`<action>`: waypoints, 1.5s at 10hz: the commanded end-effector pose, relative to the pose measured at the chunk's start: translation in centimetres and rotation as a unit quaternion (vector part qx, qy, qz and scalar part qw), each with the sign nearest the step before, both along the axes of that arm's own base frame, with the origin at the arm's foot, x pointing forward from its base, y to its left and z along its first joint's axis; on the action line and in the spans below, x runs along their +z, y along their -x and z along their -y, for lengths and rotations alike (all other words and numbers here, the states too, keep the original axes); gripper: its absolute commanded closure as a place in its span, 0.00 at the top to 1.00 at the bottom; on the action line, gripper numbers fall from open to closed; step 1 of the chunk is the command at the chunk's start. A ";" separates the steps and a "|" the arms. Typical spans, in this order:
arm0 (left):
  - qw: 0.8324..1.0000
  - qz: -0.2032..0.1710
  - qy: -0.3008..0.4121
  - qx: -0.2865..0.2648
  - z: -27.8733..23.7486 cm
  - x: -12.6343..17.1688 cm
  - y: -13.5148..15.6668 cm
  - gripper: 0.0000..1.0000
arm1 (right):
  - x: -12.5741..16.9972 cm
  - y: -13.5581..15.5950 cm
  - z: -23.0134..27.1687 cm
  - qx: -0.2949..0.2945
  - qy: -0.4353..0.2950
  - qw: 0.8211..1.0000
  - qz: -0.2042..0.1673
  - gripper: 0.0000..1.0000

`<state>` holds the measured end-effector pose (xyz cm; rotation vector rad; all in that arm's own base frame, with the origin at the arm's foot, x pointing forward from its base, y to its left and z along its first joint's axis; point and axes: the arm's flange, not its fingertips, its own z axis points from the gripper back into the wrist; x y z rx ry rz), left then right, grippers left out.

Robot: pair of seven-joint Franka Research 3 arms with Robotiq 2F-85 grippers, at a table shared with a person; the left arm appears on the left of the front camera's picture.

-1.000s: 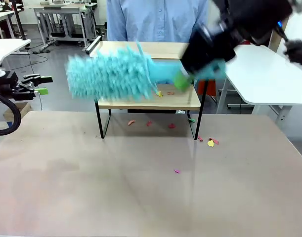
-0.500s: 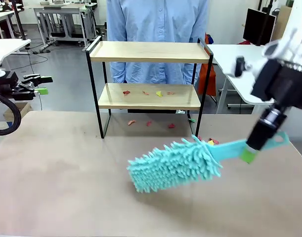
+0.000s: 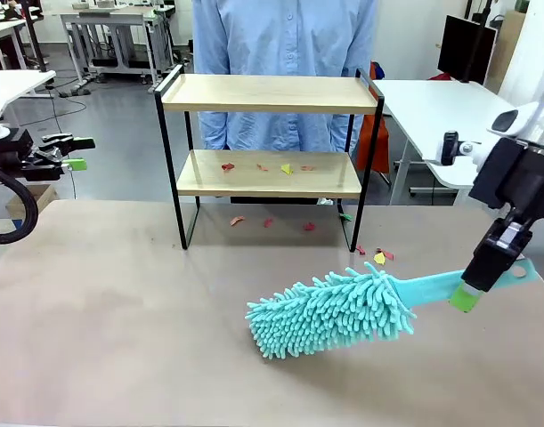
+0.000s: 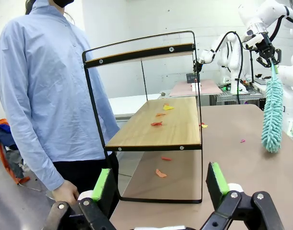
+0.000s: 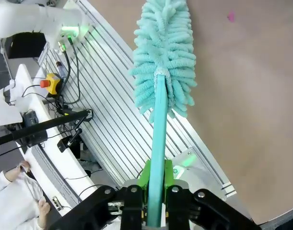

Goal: Clean the shelf.
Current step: Clean the specific section of the Shelf indicated by the human with the Duster.

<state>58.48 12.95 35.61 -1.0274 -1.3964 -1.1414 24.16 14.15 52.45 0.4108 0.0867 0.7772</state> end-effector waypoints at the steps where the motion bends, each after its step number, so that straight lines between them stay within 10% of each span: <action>1: 1.000 0.004 -0.001 0.000 0.0 0.2 0.0 1.00 | 0.7 -0.1 -0.5 -0.004 -0.001 1.000 -0.002 0.12; 15: 1.000 0.004 -0.001 0.000 0.0 0.2 0.0 1.00 | 0.7 -0.1 -0.5 -0.004 -0.001 1.000 -0.002 0.12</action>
